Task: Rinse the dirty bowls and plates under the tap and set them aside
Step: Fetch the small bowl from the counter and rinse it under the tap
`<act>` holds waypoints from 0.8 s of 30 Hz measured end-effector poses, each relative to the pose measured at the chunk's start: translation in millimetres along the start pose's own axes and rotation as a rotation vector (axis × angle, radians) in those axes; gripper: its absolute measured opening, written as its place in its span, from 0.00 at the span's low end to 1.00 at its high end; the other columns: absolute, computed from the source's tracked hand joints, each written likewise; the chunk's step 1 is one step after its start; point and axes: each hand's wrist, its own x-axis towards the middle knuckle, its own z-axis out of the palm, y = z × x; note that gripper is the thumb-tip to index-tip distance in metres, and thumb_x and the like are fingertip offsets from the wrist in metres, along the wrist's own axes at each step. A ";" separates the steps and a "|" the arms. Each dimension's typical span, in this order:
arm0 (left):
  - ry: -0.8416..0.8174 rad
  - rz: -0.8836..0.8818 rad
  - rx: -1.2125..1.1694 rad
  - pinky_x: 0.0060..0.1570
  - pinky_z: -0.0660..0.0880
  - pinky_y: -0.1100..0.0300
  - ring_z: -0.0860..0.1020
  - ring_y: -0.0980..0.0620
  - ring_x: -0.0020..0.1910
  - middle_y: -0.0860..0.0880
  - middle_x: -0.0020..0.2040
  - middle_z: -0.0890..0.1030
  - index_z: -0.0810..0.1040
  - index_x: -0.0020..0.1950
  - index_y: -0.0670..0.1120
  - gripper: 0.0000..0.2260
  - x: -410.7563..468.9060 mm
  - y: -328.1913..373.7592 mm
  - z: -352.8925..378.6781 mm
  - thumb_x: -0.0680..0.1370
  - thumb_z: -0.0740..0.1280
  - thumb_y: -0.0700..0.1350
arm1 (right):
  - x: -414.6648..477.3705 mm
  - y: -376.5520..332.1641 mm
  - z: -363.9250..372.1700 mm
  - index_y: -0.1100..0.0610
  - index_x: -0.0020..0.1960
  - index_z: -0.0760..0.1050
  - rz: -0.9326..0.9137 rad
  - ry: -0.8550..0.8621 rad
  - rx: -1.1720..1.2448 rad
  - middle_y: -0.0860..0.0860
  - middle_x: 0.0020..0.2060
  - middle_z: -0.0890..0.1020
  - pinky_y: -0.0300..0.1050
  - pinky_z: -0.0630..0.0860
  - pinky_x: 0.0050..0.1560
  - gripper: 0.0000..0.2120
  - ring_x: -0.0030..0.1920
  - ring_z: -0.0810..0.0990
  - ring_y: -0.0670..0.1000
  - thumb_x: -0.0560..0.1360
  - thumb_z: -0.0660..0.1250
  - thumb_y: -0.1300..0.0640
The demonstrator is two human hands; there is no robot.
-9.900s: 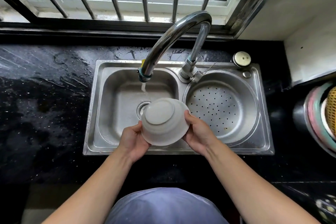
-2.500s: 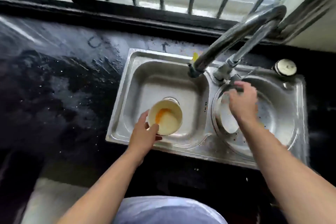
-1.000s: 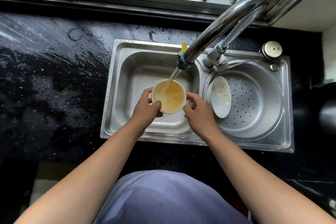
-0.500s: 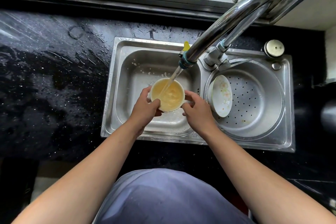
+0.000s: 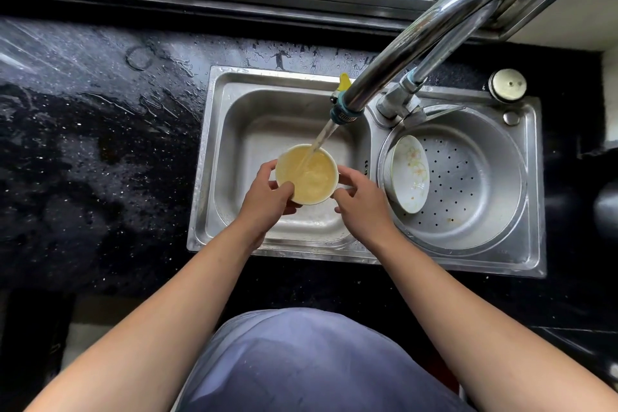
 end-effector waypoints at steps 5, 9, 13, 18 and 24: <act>-0.010 -0.011 -0.011 0.42 0.83 0.56 0.89 0.47 0.43 0.44 0.54 0.85 0.70 0.69 0.59 0.26 -2.0 1.3 -0.8 0.71 0.65 0.46 | 1.8 1.2 2.2 0.48 0.69 0.76 0.008 -0.010 0.008 0.44 0.52 0.84 0.60 0.82 0.51 0.24 0.47 0.84 0.53 0.74 0.62 0.59; -0.007 -0.008 -0.016 0.42 0.81 0.57 0.88 0.51 0.40 0.46 0.48 0.87 0.70 0.67 0.60 0.24 -4.1 2.6 -2.1 0.71 0.66 0.47 | 1.8 1.2 5.3 0.45 0.70 0.75 -0.008 -0.015 0.017 0.38 0.51 0.82 0.58 0.82 0.52 0.26 0.45 0.83 0.45 0.72 0.60 0.56; -0.010 -0.005 -0.013 0.41 0.80 0.57 0.87 0.54 0.38 0.46 0.47 0.87 0.70 0.67 0.60 0.25 -5.3 2.6 -3.7 0.71 0.66 0.48 | 2.2 4.2 8.7 0.50 0.73 0.73 -0.012 -0.029 0.023 0.42 0.55 0.83 0.59 0.82 0.53 0.27 0.45 0.83 0.46 0.74 0.61 0.57; -0.011 0.000 -0.025 0.42 0.80 0.57 0.87 0.53 0.38 0.44 0.47 0.87 0.71 0.68 0.59 0.26 -5.8 1.7 -5.0 0.70 0.67 0.48 | 0.2 1.7 9.8 0.55 0.74 0.71 -0.130 0.005 -0.235 0.52 0.69 0.77 0.51 0.74 0.67 0.27 0.64 0.77 0.51 0.75 0.61 0.59; -0.003 0.023 -0.026 0.44 0.82 0.56 0.85 0.54 0.36 0.49 0.40 0.85 0.72 0.69 0.57 0.29 -6.3 1.0 -1.7 0.68 0.69 0.51 | 14.4 -35.4 26.5 0.59 0.57 0.84 -0.351 -0.239 -0.460 0.57 0.55 0.85 0.50 0.76 0.60 0.15 0.57 0.80 0.58 0.76 0.61 0.62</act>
